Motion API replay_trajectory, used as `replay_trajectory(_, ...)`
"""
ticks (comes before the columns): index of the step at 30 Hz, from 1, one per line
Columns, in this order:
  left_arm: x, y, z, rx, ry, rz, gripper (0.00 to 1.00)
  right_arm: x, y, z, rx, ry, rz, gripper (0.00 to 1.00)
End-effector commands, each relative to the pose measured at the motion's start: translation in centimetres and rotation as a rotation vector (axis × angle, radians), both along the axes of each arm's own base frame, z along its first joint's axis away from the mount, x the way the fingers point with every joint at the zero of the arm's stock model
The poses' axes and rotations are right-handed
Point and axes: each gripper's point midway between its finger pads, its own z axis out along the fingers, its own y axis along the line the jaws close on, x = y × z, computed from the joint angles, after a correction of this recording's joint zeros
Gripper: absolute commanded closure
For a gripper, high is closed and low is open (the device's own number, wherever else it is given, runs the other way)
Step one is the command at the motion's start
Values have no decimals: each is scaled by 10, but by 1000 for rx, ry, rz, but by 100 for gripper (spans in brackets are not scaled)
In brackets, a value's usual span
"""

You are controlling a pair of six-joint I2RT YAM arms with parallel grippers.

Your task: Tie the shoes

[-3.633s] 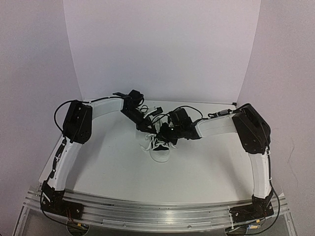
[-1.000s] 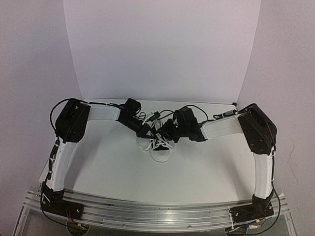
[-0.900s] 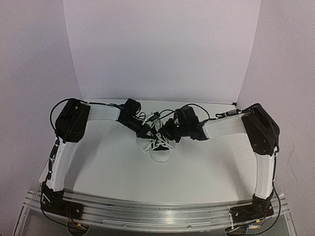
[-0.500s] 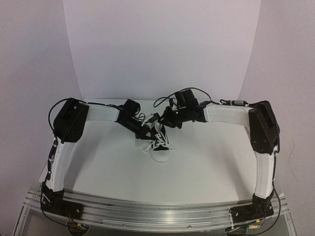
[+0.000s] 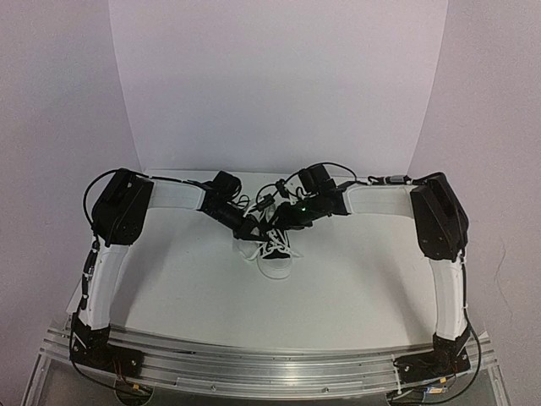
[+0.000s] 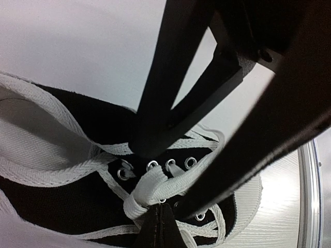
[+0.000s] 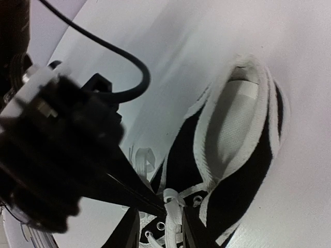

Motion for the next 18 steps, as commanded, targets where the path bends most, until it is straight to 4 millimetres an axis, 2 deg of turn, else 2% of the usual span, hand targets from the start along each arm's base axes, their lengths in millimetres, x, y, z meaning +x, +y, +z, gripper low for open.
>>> replay_trajectory(1, 1, 2, 14, -19, 5, 18, 100, 3, 9, 35, 33, -282, 159, 66)
replay_trajectory(5, -4, 3, 14, -46, -16, -6, 100, 5, 21, 32, 43, -366, 263, 68)
replay_trajectory(11, -3, 3, 12, -52, -59, -27, 100, 15, 30, 22, 26, -397, 290, 72)
replay_trajectory(18, -4, 3, 14, -61, -68, -30, 100, 4, 25, -10, -58, -366, 318, 78)
